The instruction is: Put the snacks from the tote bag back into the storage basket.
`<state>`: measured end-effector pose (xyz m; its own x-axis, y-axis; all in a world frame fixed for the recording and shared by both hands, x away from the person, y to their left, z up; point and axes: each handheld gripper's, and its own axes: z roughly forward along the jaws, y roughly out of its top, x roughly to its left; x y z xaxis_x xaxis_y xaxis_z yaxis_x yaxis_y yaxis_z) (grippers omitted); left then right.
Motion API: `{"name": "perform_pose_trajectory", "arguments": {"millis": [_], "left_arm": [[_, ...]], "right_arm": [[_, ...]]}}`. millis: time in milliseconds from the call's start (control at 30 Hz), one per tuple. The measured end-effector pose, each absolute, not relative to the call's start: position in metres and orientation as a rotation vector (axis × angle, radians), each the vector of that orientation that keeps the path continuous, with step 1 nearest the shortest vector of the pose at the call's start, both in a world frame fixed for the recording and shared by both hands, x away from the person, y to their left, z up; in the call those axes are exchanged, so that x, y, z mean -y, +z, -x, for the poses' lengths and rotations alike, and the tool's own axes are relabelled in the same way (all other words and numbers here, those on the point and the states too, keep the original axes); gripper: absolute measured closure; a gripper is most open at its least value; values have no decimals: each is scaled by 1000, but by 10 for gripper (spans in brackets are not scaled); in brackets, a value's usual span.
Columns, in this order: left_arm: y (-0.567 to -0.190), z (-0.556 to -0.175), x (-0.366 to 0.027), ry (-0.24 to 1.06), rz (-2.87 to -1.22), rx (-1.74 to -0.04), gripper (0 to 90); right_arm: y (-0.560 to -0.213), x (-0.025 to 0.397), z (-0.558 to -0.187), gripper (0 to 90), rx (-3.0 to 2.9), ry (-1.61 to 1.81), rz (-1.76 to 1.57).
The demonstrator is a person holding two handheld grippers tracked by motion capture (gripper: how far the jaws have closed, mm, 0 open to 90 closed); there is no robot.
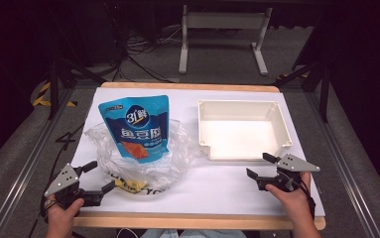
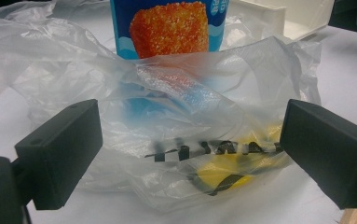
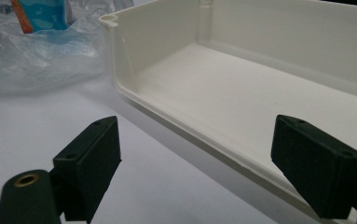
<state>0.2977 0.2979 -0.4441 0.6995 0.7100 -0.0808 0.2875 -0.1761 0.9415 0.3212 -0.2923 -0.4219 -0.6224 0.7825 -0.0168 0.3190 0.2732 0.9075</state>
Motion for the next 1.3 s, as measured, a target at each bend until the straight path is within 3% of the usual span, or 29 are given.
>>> {"name": "perform_pose_trajectory", "arguments": {"millis": [667, 1300], "left_arm": [[-444, -298, -298, 472, -1756, -810, 65], [-445, -298, -299, 476, -1755, -822, 65]], "right_arm": [[-391, 292, -320, 162, -2171, 1366, -919], [-319, 275, -329, 141, -2231, 1432, -721]]}}
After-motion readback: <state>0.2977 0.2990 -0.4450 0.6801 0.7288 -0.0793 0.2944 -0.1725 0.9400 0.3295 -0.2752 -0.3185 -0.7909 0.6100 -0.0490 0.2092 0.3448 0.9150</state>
